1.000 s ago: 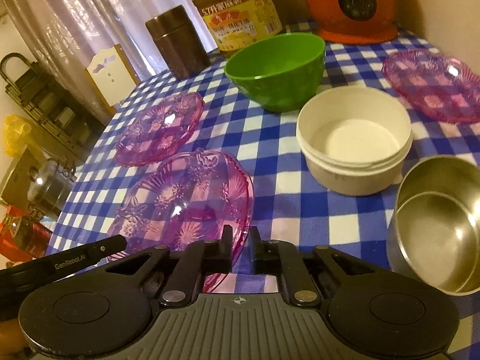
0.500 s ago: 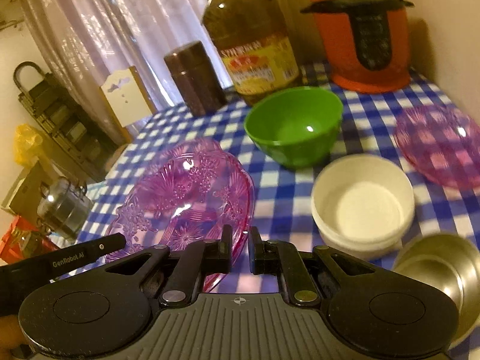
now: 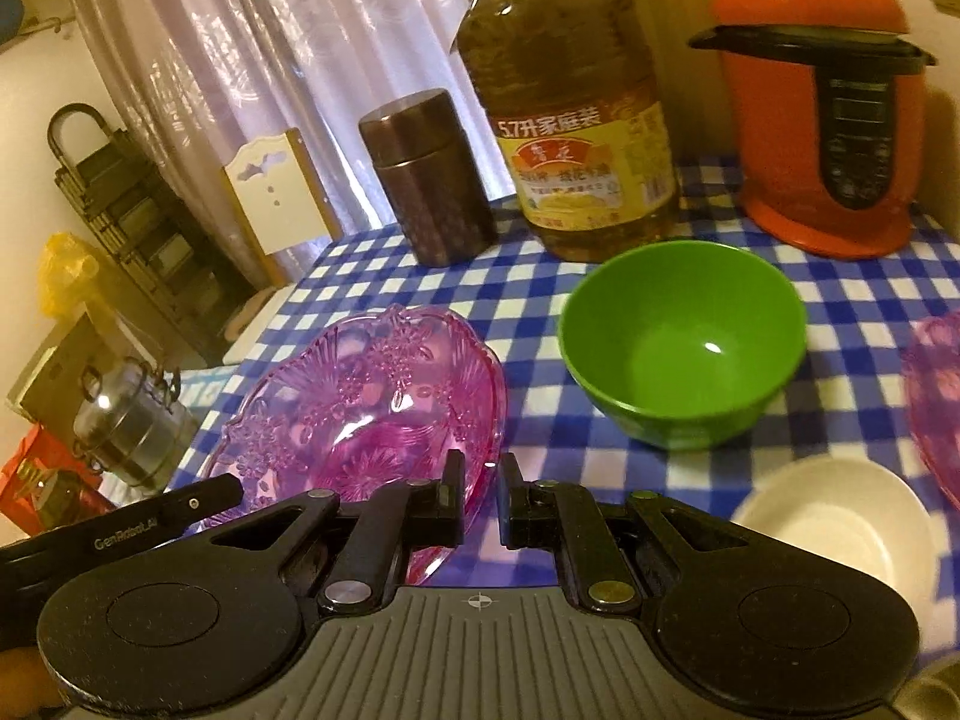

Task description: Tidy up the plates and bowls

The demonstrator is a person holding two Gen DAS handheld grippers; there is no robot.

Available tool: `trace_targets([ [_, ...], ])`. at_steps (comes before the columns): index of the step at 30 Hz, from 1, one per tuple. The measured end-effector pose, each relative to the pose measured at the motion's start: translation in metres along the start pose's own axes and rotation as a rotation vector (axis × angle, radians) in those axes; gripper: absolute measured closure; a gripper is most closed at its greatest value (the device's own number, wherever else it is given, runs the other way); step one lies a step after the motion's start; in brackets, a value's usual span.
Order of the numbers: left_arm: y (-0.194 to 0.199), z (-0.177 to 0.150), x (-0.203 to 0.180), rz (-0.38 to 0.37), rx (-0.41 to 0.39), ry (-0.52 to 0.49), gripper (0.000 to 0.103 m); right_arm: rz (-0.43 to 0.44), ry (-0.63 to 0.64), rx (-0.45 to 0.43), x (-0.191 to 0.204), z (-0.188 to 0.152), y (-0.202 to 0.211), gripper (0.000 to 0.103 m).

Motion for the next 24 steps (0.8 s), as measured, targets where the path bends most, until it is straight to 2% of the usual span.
trace_targets([
  [15, -0.053, 0.012, 0.016, 0.101, -0.002, -0.050, 0.091, -0.040, 0.120, 0.019, 0.015, 0.014, -0.078, 0.093],
  [24, -0.070, 0.003, 0.019, 0.125, 0.029, -0.087, 0.089, -0.083, 0.224, 0.033, 0.021, 0.004, -0.096, 0.092],
])
Point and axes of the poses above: each gripper's, at about its wrist camera, not at the fingertips, and y roughly against the way its jaws point, x to its left, z to its top, the point moved 7 cm from there along -y, roughly the way its jaws point, and after that the axes turned 6 degrees about -x, right-handed, at the moved point
